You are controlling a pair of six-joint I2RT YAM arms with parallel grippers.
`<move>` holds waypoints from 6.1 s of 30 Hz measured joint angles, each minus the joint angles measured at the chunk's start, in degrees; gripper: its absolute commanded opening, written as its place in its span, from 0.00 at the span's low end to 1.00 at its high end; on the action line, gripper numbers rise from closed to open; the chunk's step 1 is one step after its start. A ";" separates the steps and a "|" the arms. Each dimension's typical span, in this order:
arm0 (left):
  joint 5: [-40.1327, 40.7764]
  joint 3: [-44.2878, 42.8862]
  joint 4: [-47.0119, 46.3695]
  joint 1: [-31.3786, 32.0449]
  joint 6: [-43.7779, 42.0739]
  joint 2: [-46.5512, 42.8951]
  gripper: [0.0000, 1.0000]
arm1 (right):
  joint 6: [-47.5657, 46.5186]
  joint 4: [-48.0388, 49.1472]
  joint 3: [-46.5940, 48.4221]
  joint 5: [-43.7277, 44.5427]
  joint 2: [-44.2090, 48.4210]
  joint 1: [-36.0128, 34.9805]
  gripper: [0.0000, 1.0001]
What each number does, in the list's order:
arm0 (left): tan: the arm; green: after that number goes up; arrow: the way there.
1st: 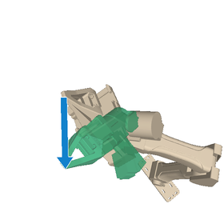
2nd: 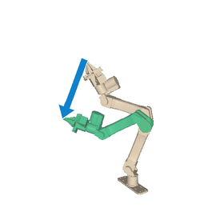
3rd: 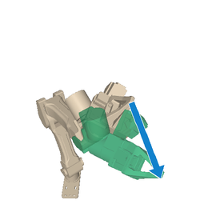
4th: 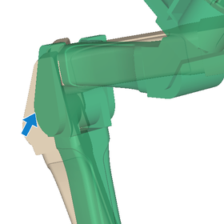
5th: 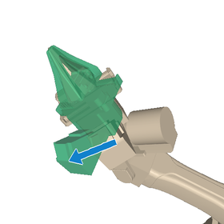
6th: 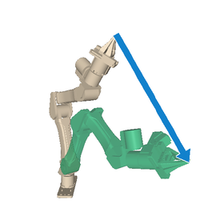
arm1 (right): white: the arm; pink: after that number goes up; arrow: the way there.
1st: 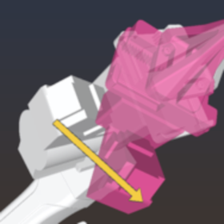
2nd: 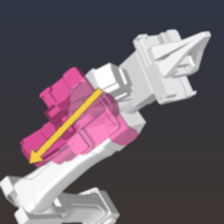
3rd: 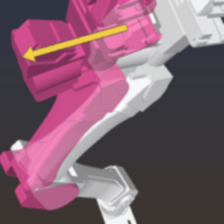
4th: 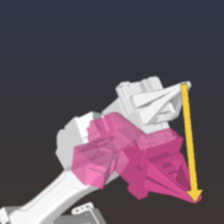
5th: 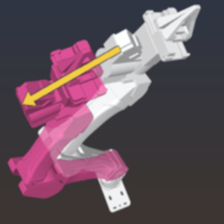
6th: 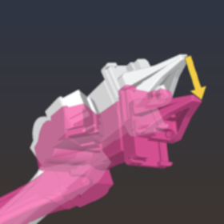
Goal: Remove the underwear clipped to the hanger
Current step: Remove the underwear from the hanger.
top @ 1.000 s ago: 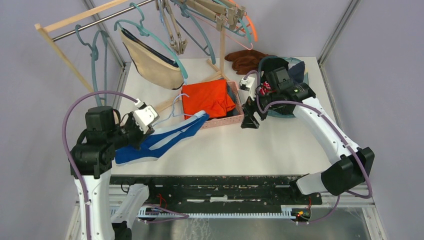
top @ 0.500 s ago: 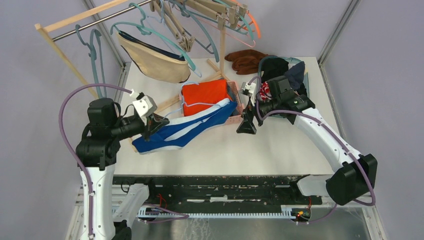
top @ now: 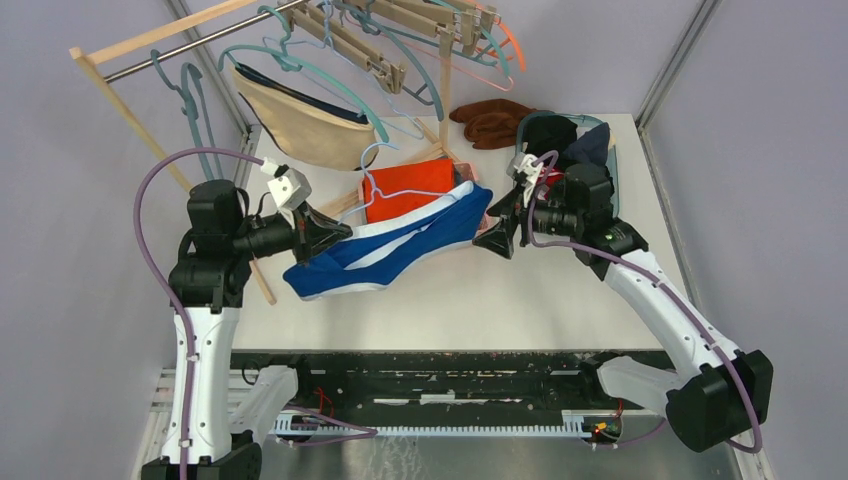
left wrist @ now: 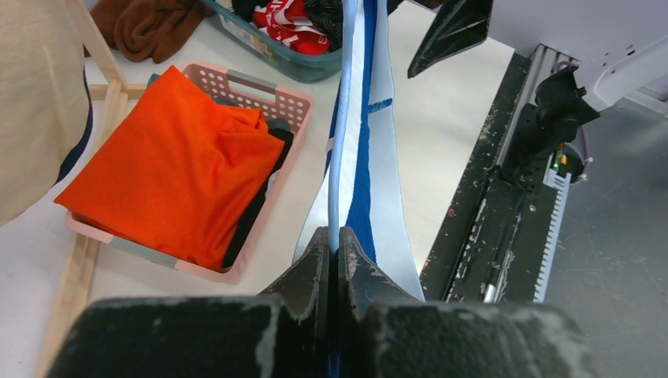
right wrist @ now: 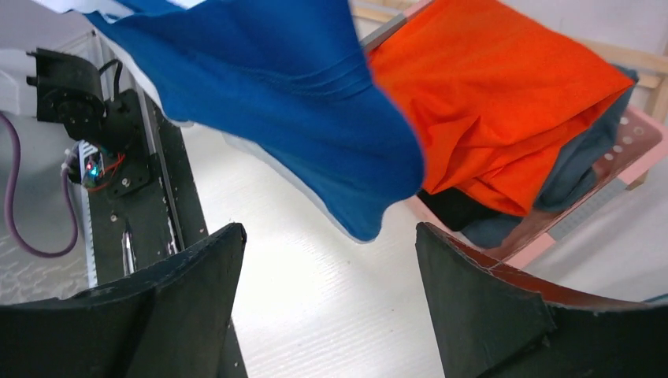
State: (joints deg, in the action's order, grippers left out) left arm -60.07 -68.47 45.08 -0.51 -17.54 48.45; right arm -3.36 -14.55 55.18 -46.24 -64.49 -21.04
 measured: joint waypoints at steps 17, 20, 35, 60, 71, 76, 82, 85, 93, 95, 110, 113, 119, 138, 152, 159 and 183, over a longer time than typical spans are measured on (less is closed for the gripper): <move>-4.59 0.42 -1.11 0.00 2.86 -0.44 0.03 | 6.12 10.88 -1.46 -6.64 0.70 2.47 0.59; -4.59 0.46 -1.11 0.00 3.15 -0.68 0.03 | 5.75 10.69 -1.46 -8.02 0.70 2.47 0.47; -4.26 0.50 -1.09 0.00 3.39 -1.42 0.03 | 3.72 6.86 -1.42 -7.02 1.46 3.85 0.01; 7.23 1.11 -5.84 0.37 6.36 -1.31 0.03 | 8.35 -0.79 1.73 -0.07 -1.70 12.44 0.01; 6.97 1.92 -5.75 0.37 6.34 -1.22 0.03 | 8.57 -0.76 1.73 -2.23 -1.70 12.66 0.02; 7.45 1.95 -5.73 1.18 6.29 -0.11 0.03 | 5.81 -3.69 3.28 -4.68 -2.51 12.31 0.08; 12.96 -1.38 -5.01 8.24 6.19 5.92 0.03 | -2.47 -10.99 7.26 -5.66 -5.44 9.53 0.09; 18.10 -4.20 -5.22 14.60 6.21 9.84 0.03 | -5.20 -13.53 7.26 -5.64 -5.42 9.29 0.11; 23.23 -8.24 -7.58 21.07 6.25 14.67 0.03 | -9.66 -19.04 7.26 -4.61 -4.48 9.31 0.17; 24.06 -8.33 -7.82 22.64 6.25 14.95 0.03 | -10.10 -19.67 7.26 -4.24 -3.89 9.29 0.18; 29.68 -8.98 -6.97 29.73 5.81 18.67 0.03 | -15.37 -27.74 9.68 -4.52 1.77 9.31 0.63; 30.60 -10.36 -5.77 31.23 4.33 19.82 0.03 | -18.32 -31.71 13.57 -5.01 2.89 9.29 0.71; 31.52 -11.26 -3.91 34.12 1.81 20.46 0.03 | -22.03 -35.60 22.03 -4.76 2.71 9.27 0.91; 27.74 -9.40 -0.87 36.24 -2.40 20.46 0.03 | -25.29 -35.93 27.10 -5.27 -8.72 -0.24 0.26; 25.33 -5.62 -2.23 36.28 -3.41 16.87 0.27 | -23.96 -31.12 21.14 -9.22 -4.74 -0.44 0.01; 25.64 -4.22 -2.47 36.26 -5.16 12.52 0.80 | -24.30 -30.99 19.93 -10.01 -0.72 5.11 0.01; 47.82 1.84 11.78 36.22 -20.90 3.45 0.88 | -31.15 -39.74 20.04 -14.84 7.32 10.93 0.01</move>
State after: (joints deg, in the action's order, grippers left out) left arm -12.25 -66.63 56.86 35.70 -38.44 51.90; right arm -34.50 -54.28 75.22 -61.08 -57.17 -10.11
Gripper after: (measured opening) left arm 0.930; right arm 0.023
